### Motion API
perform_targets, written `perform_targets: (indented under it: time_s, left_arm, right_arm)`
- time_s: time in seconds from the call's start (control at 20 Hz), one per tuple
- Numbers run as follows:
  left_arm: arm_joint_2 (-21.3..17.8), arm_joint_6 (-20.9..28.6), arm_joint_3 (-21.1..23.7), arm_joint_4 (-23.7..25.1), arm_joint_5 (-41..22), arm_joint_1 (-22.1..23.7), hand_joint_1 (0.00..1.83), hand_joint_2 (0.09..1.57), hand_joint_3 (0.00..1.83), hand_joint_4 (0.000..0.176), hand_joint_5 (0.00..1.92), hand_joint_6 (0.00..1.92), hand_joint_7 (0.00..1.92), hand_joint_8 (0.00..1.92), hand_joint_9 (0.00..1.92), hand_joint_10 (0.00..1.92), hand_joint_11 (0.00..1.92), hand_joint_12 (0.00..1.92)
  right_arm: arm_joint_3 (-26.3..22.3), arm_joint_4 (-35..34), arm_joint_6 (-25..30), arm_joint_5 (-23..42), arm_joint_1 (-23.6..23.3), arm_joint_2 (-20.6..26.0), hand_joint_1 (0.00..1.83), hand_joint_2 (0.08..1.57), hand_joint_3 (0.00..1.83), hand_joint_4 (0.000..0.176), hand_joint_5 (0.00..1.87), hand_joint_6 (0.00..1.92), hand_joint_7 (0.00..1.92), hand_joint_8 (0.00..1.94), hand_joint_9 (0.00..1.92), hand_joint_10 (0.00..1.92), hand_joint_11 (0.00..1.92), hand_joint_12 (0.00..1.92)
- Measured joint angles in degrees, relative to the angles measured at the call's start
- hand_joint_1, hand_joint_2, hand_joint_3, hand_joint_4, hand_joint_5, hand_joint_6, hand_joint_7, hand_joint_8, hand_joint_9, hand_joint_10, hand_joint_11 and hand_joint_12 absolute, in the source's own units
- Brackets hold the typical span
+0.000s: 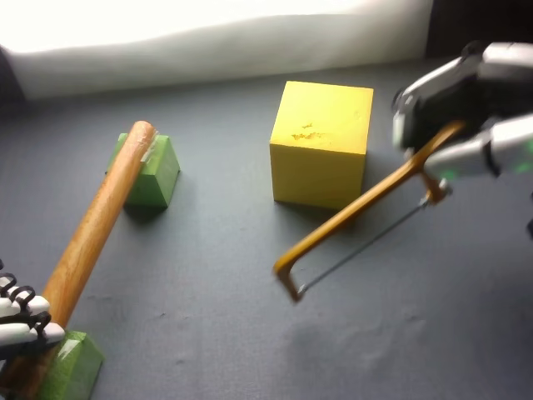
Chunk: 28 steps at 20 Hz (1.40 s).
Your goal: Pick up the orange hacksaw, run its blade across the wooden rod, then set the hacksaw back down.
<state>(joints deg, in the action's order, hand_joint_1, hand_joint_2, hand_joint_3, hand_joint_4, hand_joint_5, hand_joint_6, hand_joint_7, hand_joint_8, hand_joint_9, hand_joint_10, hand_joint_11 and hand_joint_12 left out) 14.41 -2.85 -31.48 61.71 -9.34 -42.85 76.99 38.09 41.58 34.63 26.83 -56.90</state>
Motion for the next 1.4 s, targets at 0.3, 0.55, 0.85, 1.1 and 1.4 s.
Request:
perform_targets:
  time_s: [0.3, 0.55, 0.85, 1.1, 1.4]
  left_arm:
    - [0.1, 0.0, 0.0, 0.0, 0.0, 0.4, 0.04, 1.28, 0.0, 0.0, 0.14, 0.0, 0.14, 0.0, 0.12, 0.0, 0.0, 0.34]
    - [0.1, 0.0, 0.0, 0.0, 0.1, 0.4, 0.06, 1.28, 0.0, 0.0, 0.12, 0.0, 0.12, 0.0, 0.1, 0.0, 0.0, 0.27]
    - [0.1, 0.0, 0.0, 0.0, 0.1, 0.4, 0.09, 1.27, 0.0, 0.0, 0.17, 0.0, 0.16, 0.01, 0.14, 0.01, 0.0, 0.36]
    - [0.1, 0.0, 0.0, 0.0, 0.2, 0.4, 0.03, 1.29, 0.0, 0.0, 0.12, 0.0, 0.12, 0.0, 0.1, 0.0, 0.0, 0.3]
    - [0.4, 0.0, 0.0, 0.0, 0.2, 0.7, 0.07, 1.27, 0.0, 0.0, 0.13, 0.0, 0.11, 0.0, 0.08, 0.0, 0.0, 0.18]
  right_arm:
    - [-0.9, -15.1, -20.6, -2.2, -5.8, 0.8, 1.37, 1.15, 0.0, 0.0, 0.76, 1.11, 0.93, 1.0, 0.96, 1.32, 0.91, 1.35]
    - [-4.1, -27.1, -30.8, -5.6, -9.2, -1.2, 1.37, 1.16, 0.0, 0.0, 0.74, 1.14, 0.9, 1.04, 0.92, 1.36, 0.9, 1.36]
    - [-11.3, -65.9, -65.3, -4.6, -13.2, -5.2, 1.37, 1.14, 0.0, 0.0, 0.76, 1.1, 0.97, 0.97, 1.01, 1.27, 0.91, 1.36]
    - [-11.2, -71.0, -71.2, -2.9, -15.8, -9.3, 1.36, 1.17, 0.0, 0.0, 0.72, 1.15, 0.89, 1.07, 0.9, 1.4, 0.89, 1.41]
    - [-11.1, -78.3, -81.9, 2.5, -16.0, -15.7, 1.38, 1.11, 0.0, 0.0, 0.86, 0.95, 1.0, 0.92, 1.02, 1.26, 0.9, 1.36]
